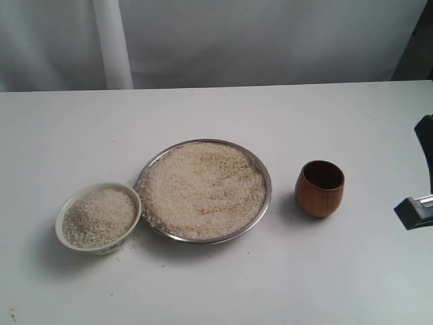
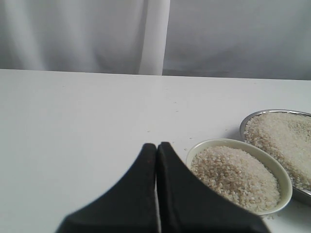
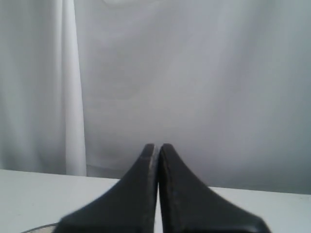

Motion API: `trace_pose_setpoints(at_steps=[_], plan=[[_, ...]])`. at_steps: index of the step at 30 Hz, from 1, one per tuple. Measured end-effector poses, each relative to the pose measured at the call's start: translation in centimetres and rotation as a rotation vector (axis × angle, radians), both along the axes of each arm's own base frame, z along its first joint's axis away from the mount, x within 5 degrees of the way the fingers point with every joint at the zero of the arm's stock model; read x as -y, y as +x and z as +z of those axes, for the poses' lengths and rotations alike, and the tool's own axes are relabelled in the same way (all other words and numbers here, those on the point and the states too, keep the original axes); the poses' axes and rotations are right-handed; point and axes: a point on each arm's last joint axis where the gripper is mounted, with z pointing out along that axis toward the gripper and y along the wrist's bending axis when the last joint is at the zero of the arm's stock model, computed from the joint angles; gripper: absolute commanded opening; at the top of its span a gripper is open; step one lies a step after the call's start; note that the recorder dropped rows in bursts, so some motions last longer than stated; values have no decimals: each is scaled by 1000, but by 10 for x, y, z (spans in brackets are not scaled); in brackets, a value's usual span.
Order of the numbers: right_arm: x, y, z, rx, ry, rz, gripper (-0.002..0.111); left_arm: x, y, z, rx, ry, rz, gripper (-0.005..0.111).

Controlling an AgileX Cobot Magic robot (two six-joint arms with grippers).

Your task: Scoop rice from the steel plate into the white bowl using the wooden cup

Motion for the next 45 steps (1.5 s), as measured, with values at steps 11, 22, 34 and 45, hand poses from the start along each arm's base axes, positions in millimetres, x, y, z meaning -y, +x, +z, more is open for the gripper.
trace_pose_setpoints(at_steps=[11,22,34,45], plan=[[1,-1,2,12,12,-4,0,0,0,0,0,0,0,0],[2,-10,-10,-155,-137,6,0,0,0,0,0,0,0,0],[30,-55,17,106,-443,-143,0,0,0,0,0,0,0,0],[32,-71,13,92,-447,-98,0,0,0,0,0,0,0,0]])
